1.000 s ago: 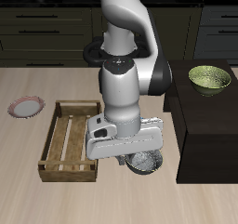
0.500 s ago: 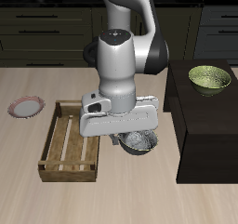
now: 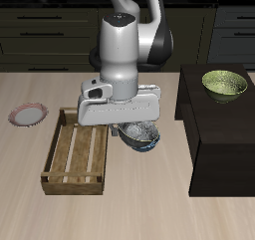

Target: Place the black bowl in the wooden tray

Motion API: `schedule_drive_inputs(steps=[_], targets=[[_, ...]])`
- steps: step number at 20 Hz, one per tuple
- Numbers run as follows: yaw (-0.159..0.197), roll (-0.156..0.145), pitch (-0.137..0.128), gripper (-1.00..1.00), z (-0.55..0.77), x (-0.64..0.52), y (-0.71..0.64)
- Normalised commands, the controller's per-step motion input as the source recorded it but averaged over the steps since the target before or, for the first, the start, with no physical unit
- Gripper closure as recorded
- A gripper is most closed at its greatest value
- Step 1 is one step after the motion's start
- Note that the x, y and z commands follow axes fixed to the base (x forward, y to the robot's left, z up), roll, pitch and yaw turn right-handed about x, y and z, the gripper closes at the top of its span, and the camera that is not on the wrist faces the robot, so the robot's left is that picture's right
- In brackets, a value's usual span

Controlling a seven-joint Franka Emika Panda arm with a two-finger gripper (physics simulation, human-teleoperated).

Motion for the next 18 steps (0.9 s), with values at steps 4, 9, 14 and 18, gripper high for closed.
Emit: schedule_drive_inputs(steps=[4, 9, 14, 18], targets=[[0.033, -0.046, -0.058, 1.0, 0.13, -0.32, -0.27], [-0.024, -0.013, -0.015, 1.0, 0.16, -0.17, -0.19], [-0.002, -0.004, -0.029, 1.0, 0.15, -0.17, -0.12], [-0.034, -0.052, -0.046, 1.0, 0.22, -0.32, -0.41]])
